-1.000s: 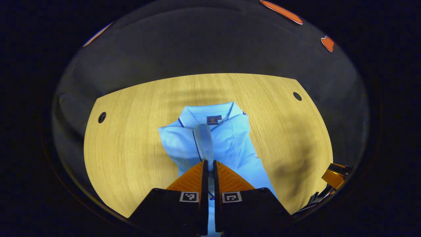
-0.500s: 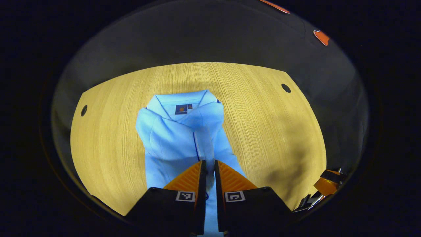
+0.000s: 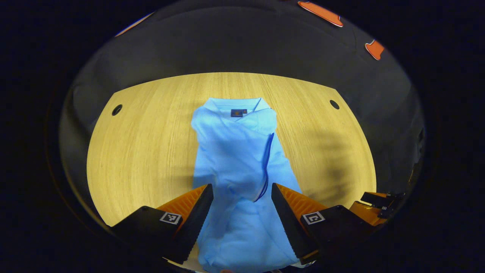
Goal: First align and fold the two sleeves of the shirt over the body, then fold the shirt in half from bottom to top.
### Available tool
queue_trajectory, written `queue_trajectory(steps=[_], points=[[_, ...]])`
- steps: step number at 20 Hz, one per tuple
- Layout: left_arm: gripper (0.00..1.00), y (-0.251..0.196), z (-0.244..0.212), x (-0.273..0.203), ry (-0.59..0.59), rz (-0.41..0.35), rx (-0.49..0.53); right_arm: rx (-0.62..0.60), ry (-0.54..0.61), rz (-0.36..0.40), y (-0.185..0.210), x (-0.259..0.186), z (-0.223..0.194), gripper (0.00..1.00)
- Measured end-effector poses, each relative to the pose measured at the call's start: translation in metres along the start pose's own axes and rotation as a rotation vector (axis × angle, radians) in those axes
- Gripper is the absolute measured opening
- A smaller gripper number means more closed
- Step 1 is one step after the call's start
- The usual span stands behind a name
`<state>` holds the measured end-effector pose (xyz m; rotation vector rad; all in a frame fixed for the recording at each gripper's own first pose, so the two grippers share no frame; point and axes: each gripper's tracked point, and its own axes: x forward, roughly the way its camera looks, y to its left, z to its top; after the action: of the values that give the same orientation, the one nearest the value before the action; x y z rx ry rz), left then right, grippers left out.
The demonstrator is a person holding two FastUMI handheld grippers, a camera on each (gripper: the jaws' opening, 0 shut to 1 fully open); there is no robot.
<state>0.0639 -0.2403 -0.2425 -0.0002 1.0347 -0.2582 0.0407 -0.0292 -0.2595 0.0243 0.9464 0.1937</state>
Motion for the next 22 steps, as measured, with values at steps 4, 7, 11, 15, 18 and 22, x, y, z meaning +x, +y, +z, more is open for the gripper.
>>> queue_trajectory(steps=[4, 7, 11, 15, 18, 22], points=[[1.00, 0.035, -0.066, -0.024, 0.065, 0.036, -0.018, -0.065, 0.079, -0.003, 0.009, -0.002, -0.038, 0.99], [1.00, 0.048, -0.125, -0.038, 0.154, 0.033, -0.069, -0.099, 0.156, -0.021, 0.006, -0.007, -0.077, 1.00], [1.00, 0.057, -0.176, -0.052, 0.207, 0.055, -0.066, -0.170, 0.235, -0.076, -0.011, -0.024, -0.123, 0.99], [1.00, 0.055, -0.222, -0.060, 0.278, 0.051, -0.066, -0.188, 0.293, -0.097, -0.013, -0.033, -0.165, 0.99], [1.00, 0.060, -0.237, -0.064, 0.312, 0.056, -0.050, -0.192, 0.338, -0.104, -0.012, -0.034, -0.188, 0.99], [1.00, 0.065, -0.269, -0.067, 0.366, 0.068, -0.060, -0.204, 0.361, -0.122, -0.013, -0.033, -0.203, 0.99]])
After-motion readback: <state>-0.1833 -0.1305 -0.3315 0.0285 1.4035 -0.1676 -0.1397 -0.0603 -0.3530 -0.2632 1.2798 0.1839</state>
